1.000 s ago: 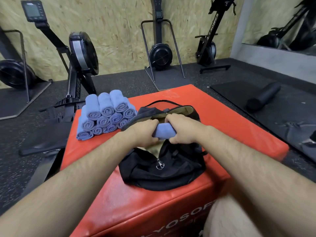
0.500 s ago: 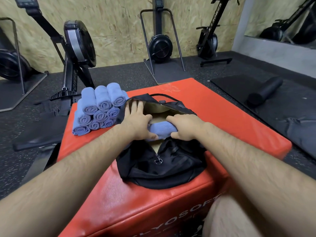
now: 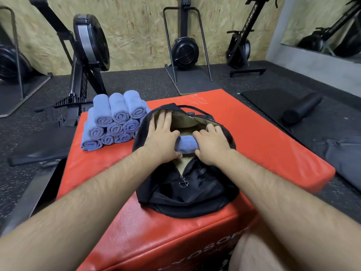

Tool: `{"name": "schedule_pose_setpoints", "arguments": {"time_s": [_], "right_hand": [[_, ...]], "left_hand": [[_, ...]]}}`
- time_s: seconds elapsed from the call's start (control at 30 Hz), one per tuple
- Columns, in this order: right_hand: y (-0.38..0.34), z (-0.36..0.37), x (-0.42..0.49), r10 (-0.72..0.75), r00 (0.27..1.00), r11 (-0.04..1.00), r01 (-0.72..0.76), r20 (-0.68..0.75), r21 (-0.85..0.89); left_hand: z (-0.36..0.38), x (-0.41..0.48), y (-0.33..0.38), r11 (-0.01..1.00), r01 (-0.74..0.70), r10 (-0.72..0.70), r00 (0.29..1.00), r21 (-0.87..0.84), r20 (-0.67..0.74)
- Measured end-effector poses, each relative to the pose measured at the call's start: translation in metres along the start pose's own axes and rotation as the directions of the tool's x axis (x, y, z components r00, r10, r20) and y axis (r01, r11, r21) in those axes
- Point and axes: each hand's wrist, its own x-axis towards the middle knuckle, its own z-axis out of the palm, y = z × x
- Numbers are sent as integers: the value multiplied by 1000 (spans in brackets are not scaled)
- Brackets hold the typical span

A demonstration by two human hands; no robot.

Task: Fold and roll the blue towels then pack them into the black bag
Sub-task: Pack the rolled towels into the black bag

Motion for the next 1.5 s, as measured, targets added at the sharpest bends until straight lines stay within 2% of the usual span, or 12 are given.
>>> {"name": "schedule_pose_setpoints", "arguments": {"time_s": [0.23, 0.37, 0.57, 0.67, 0.83, 0.97, 1.1, 1.2, 1.27, 1.33, 1.4, 1.5], "right_hand": [[-38, 30, 34, 133, 973, 991, -129, 191, -31], [-48, 42, 56, 103, 992, 994, -104, 69, 14], [-44, 51, 104, 233, 967, 967, -242, 104, 83], [-43, 64, 122, 314, 948, 946, -318, 58, 65], [-46, 69, 140, 436, 898, 869, -436, 51, 237], [-50, 65, 132, 379, 922, 883, -385, 78, 268], [-55, 64, 111, 285, 950, 857, -312, 127, 410], [-55, 50, 88, 231, 968, 864, -251, 100, 437], [-54, 32, 70, 199, 979, 881, -201, 49, 429], [-54, 9, 52, 178, 983, 899, -143, -46, 414], [-58, -15, 36, 166, 974, 908, -88, -157, 410], [-69, -49, 30, 90, 944, 939, 25, -316, 343]], "left_hand": [[7, 6, -7, 1000, 0, 0, 997, -2, -71], [8, 9, -12, 999, -16, 12, 994, -31, -106], [14, 12, -19, 997, -43, 34, 990, -63, -140], [17, 13, -23, 996, -46, 37, 991, -70, -128], [19, 14, -26, 997, -55, 48, 993, -60, -109], [21, 14, -27, 997, -52, 46, 993, -60, -108], [22, 13, -29, 996, -46, 38, 994, -77, -98], [22, 12, -33, 993, -67, 58, 994, -92, -93], [22, 10, -36, 986, -94, 82, 992, -134, -92], [20, 5, -40, 961, -104, 73, 989, -257, -125], [17, -4, -43, 925, -120, 43, 976, -360, -215], [3, -15, -54, 905, -149, -11, 928, -398, -373]]}}
